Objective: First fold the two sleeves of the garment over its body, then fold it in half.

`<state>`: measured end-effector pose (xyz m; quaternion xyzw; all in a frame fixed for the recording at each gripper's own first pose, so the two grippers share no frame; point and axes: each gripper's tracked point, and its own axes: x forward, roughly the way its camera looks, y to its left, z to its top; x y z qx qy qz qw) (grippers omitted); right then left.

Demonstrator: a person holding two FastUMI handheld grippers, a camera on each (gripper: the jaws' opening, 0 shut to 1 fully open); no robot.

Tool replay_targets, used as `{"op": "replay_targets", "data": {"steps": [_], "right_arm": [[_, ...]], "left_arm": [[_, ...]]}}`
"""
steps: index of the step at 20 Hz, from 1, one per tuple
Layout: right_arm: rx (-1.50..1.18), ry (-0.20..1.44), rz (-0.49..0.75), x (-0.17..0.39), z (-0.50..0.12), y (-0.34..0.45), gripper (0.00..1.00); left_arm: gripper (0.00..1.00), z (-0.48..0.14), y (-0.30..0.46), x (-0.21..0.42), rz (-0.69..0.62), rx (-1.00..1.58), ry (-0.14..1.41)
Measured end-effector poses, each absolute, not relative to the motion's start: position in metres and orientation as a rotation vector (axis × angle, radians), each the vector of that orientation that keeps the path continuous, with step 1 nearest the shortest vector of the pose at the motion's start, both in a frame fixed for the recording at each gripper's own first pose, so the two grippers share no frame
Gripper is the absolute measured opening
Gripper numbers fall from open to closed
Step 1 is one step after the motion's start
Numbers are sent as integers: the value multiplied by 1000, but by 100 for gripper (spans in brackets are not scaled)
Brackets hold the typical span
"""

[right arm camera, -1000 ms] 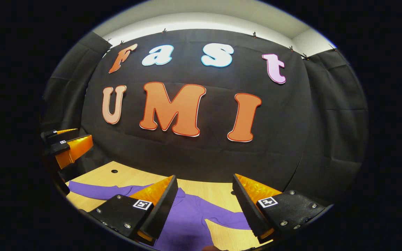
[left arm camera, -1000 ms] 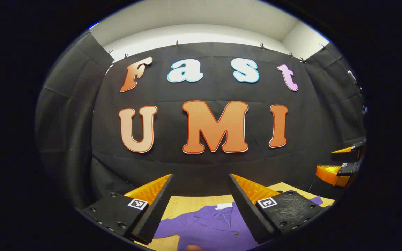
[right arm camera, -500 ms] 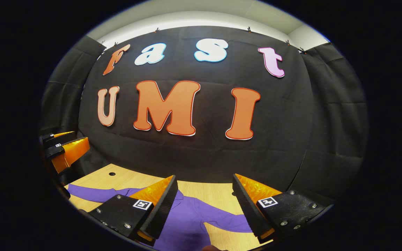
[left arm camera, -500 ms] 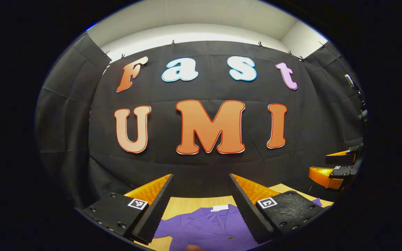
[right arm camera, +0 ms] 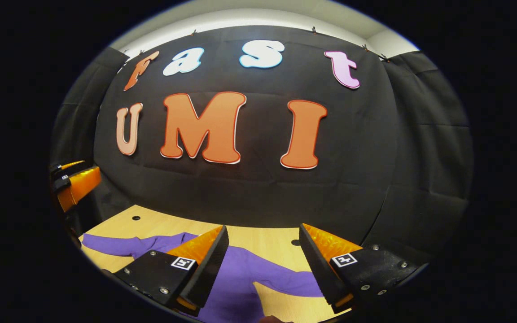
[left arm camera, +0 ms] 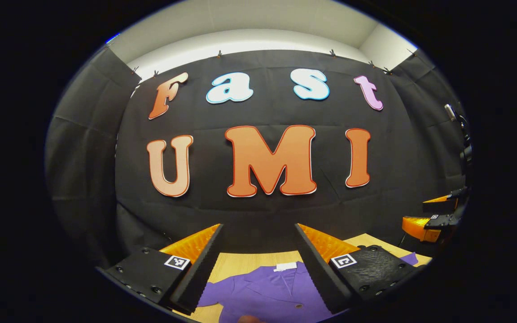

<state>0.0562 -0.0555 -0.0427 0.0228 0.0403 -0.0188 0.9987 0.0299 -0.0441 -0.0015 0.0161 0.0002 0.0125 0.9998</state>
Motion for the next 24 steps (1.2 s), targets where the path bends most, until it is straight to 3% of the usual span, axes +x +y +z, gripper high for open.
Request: {"op": "replay_targets", "data": {"steps": [6, 14, 24], "right_arm": [[50, 182, -142, 64, -89, -114, 94], [73, 444, -289, 72, -194, -192, 95], [260, 749, -341, 79, -294, -254, 95]], "left_arm": [[98, 14, -55, 26, 24, 59, -48], [100, 13, -66, 23, 61, 87, -29], [100, 2, -67, 13, 154, 109, 27]]}}
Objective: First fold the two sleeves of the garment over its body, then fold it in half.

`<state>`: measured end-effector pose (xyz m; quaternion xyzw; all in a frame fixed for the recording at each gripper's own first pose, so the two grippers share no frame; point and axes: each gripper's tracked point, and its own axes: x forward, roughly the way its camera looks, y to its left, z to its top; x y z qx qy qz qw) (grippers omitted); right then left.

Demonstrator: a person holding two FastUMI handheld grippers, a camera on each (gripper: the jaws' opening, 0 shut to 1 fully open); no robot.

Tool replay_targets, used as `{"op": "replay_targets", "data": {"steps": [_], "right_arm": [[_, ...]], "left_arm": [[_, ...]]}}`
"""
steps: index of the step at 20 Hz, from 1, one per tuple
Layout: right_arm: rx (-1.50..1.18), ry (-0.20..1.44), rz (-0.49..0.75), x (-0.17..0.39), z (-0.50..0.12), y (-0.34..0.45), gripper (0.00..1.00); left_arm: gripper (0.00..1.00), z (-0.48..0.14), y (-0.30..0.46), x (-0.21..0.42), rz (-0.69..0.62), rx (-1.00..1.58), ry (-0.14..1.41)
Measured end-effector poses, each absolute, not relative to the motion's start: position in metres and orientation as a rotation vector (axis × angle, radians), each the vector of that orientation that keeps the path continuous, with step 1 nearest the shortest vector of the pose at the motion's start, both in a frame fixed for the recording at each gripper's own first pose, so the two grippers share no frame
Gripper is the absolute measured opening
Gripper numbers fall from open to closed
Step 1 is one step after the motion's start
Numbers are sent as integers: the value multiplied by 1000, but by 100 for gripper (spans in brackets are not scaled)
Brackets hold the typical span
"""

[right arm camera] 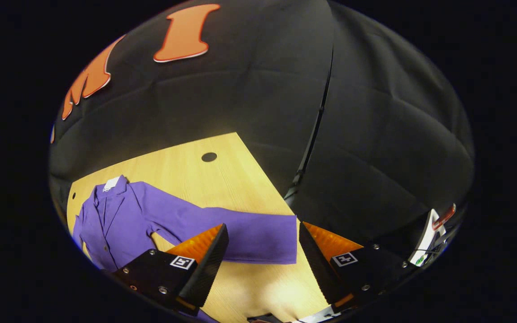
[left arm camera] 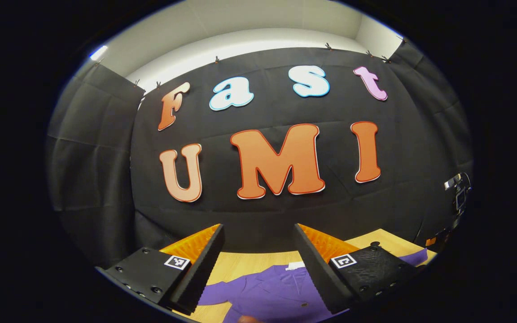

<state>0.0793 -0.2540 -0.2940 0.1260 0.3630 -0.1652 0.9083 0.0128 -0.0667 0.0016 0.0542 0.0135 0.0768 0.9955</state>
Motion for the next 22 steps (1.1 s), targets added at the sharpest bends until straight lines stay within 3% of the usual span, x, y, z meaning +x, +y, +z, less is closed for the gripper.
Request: {"op": "replay_targets", "data": {"steps": [12, 22], "right_arm": [[421, 1150, -305, 69, -405, -274, 95], [414, 1205, -335, 86, -436, -276, 95]], "left_arm": [[98, -18, -83, -2, 218, 207, 118], [98, -21, -90, -6, 233, 233, 138]]}}
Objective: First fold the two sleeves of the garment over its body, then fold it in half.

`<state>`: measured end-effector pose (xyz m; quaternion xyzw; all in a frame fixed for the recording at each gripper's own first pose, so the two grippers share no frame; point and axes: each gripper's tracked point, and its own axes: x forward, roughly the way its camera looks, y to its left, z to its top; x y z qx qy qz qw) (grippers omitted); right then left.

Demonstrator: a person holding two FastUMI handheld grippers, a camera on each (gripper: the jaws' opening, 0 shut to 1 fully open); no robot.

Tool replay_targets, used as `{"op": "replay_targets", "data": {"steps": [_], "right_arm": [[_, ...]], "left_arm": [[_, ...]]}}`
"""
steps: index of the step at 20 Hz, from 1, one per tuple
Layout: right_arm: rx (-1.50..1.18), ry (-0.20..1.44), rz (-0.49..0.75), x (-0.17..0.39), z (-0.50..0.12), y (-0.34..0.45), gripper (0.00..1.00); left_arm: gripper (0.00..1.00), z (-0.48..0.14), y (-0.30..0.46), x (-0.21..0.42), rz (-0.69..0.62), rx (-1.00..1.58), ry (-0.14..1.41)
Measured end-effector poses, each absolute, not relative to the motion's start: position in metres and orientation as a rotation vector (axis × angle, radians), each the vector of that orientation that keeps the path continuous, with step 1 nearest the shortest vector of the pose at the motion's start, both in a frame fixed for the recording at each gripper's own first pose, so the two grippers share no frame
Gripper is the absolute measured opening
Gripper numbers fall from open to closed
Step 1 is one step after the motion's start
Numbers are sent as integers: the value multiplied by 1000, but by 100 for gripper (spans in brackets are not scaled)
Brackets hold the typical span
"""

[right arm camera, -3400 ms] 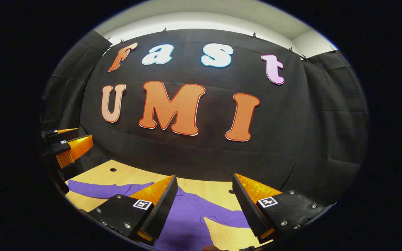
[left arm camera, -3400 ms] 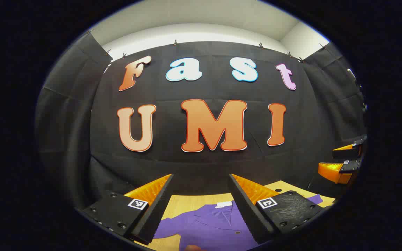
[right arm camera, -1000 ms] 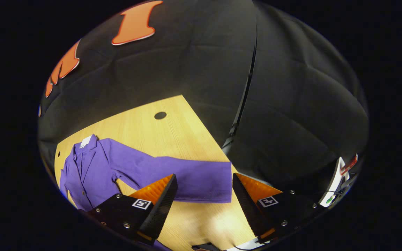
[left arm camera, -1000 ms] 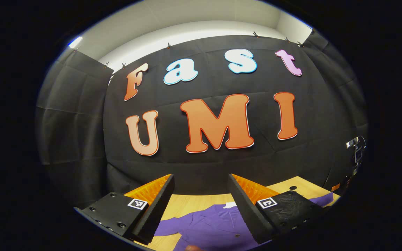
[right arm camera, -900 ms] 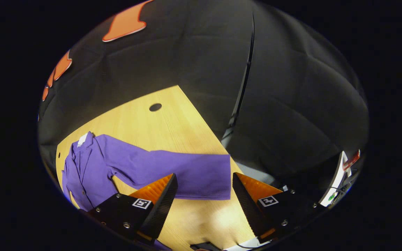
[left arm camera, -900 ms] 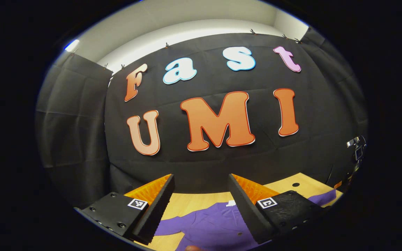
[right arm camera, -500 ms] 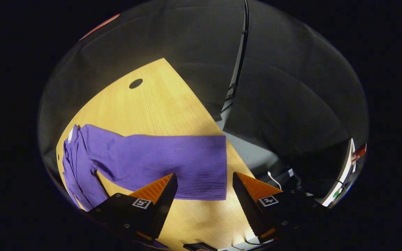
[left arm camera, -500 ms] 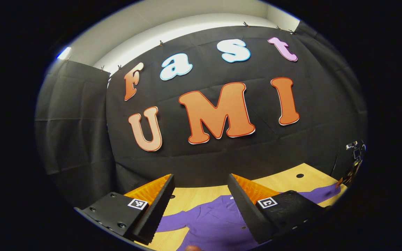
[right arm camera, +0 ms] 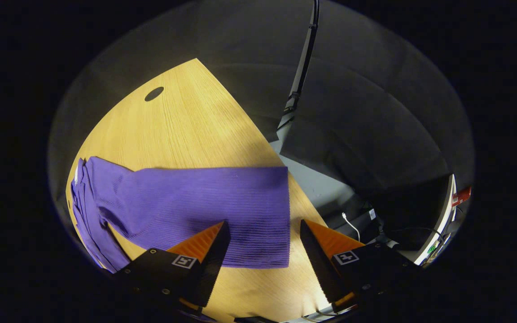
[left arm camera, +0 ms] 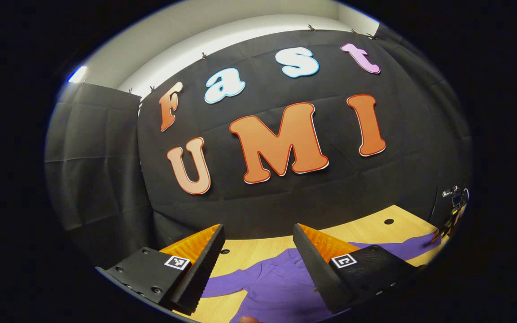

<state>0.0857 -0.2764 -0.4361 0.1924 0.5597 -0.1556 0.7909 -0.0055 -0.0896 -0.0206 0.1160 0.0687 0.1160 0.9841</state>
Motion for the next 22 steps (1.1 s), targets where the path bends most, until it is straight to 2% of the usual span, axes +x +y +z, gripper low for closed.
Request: {"op": "replay_targets", "data": {"steps": [3, 8, 10, 22], "right_arm": [[431, 1217, -350, 83, -436, -274, 82], [528, 1154, -333, 93, -433, -263, 7], [581, 1122, -321, 97, -417, -254, 4], [464, 920, -224, 100, -282, -191, 3]], "left_arm": [[98, -21, -93, -4, 230, 233, 144], [100, -27, -93, -6, 217, 239, 154], [100, -27, -91, -7, 208, 230, 153], [98, -31, -27, -6, 148, 167, 115]]}}
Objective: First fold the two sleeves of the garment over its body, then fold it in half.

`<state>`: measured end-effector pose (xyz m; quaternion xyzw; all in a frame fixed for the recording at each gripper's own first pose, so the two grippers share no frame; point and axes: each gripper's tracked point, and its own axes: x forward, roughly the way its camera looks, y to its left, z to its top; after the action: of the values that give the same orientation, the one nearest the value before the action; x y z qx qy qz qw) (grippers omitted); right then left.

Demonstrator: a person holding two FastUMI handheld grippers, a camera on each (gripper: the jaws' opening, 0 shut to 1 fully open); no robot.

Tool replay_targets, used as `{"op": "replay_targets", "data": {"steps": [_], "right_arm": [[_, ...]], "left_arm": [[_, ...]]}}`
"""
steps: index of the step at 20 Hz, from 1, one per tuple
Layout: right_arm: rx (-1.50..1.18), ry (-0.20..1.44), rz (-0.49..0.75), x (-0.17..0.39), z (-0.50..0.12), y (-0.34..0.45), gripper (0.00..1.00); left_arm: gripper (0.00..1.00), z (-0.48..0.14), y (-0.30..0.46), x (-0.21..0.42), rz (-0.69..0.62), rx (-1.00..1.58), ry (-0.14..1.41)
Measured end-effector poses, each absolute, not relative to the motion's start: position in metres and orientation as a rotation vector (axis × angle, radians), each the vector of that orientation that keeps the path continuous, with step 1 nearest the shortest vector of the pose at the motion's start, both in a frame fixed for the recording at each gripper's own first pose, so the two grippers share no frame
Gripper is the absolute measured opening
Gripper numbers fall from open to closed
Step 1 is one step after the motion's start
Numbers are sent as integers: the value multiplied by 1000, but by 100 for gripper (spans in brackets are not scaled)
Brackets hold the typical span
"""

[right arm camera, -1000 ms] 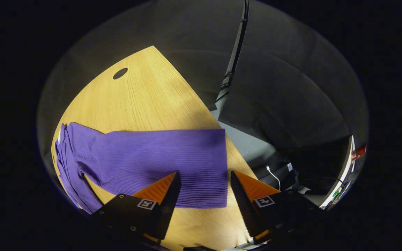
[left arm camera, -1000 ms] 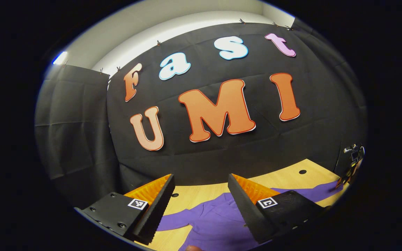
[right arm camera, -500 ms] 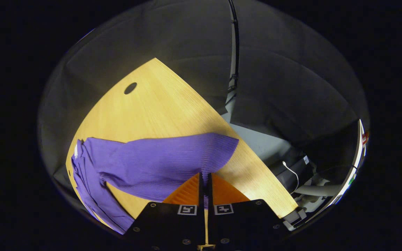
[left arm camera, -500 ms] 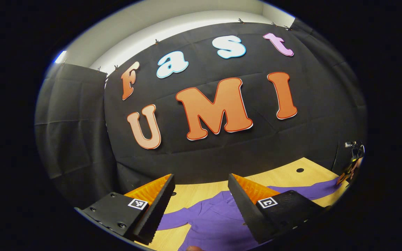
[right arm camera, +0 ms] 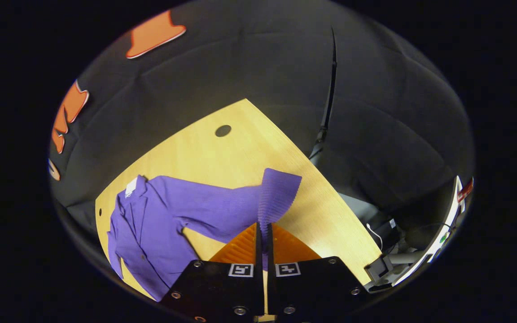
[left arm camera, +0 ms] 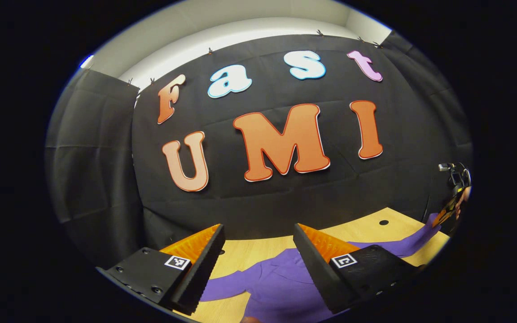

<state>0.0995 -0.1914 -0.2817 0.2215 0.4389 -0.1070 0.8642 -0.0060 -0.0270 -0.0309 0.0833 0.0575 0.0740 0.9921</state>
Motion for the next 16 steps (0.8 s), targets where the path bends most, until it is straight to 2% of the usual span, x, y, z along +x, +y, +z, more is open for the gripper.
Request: {"op": "replay_targets", "data": {"steps": [8, 16], "right_arm": [[337, 824, -124, 121, -207, -109, 4], [261, 776, 14, 156, -155, -3, 3]], "left_arm": [[98, -46, 56, -22, 185, 129, 131], [99, -66, 164, -49, 328, 112, 182]]}}
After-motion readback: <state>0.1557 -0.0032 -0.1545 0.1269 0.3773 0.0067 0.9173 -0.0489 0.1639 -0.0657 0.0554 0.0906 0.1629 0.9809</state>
